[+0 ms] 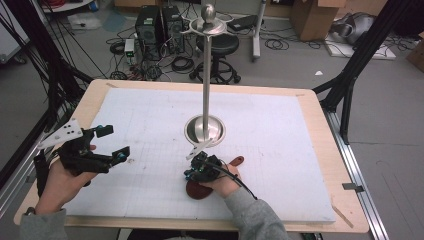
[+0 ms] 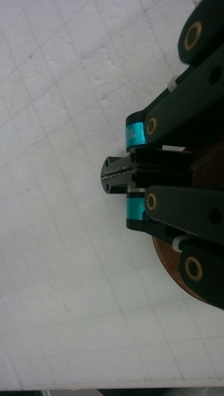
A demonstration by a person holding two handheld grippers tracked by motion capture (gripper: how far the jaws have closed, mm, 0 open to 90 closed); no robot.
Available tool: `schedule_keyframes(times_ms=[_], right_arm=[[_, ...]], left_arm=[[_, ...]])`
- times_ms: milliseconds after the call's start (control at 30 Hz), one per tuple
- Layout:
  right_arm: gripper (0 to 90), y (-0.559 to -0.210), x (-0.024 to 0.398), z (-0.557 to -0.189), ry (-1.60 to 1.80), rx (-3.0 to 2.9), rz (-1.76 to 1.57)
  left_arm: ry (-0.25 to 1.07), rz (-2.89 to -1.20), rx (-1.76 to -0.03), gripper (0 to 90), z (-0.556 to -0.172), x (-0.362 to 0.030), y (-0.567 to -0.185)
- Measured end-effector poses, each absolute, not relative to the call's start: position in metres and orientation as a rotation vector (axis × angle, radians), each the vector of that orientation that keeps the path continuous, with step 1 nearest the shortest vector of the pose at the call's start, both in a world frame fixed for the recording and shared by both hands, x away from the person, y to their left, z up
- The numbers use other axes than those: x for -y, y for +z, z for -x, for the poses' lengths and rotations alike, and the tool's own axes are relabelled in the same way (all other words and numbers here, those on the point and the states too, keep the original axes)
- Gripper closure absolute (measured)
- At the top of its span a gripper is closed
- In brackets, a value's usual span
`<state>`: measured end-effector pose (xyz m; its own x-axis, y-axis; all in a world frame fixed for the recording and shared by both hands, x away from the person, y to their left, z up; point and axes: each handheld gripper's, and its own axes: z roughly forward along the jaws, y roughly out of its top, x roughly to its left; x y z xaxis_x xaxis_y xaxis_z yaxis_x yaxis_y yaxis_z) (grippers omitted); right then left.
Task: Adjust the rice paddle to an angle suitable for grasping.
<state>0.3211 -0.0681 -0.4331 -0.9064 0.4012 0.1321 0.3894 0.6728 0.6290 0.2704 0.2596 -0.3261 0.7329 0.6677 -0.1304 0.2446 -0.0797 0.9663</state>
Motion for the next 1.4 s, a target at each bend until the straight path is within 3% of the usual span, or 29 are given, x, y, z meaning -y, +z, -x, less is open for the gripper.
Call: schedule_keyframes(times_ms=[1400], right_arm=[[90.0,-0.433,0.12,-0.289,1.035,-2.81,-0.651]], left_arm=[[0.39,-1.664,-0.733,1.8,-0.276,-0.252,-0.327]])
